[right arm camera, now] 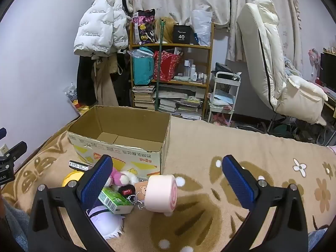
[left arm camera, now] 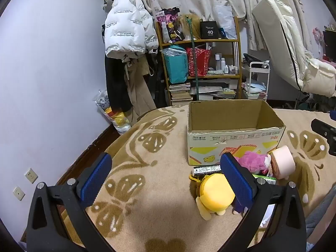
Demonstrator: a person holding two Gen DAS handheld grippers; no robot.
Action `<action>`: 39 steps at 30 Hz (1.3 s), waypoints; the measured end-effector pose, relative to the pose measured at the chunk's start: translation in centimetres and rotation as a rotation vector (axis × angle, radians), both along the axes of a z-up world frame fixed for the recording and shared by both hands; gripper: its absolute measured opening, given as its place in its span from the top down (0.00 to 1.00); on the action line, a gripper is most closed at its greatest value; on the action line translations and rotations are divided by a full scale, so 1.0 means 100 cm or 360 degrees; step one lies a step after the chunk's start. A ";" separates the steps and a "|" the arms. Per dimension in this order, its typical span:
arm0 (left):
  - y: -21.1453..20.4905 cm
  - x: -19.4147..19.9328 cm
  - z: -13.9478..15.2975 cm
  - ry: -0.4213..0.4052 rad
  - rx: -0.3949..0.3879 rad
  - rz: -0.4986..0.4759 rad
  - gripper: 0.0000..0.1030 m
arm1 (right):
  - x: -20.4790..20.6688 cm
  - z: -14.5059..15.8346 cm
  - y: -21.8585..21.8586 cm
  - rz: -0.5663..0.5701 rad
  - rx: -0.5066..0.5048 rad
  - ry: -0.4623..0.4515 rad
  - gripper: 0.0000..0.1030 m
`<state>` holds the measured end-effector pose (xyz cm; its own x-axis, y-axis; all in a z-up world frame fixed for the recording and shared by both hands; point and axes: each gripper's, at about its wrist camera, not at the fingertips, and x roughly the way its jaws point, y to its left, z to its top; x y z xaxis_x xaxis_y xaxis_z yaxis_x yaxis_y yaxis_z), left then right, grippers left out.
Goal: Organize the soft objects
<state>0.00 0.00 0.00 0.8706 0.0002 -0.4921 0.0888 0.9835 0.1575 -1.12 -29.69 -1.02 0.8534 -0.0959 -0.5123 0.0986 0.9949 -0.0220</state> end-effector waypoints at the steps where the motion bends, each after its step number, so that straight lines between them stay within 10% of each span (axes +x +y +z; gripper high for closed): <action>1: 0.000 0.000 0.000 0.0002 0.0000 0.0000 0.01 | 0.000 0.000 0.000 -0.0001 0.0000 0.0000 0.00; 39: 0.010 0.000 0.002 -0.0012 -0.0003 -0.0001 0.01 | 0.000 0.000 0.000 0.0000 -0.0015 0.0006 0.00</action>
<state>-0.04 1.04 0.23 0.8744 -0.0011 -0.4852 0.0881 0.9837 0.1566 -1.12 -29.70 -1.04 0.8515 -0.1005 -0.5146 0.0983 0.9947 -0.0318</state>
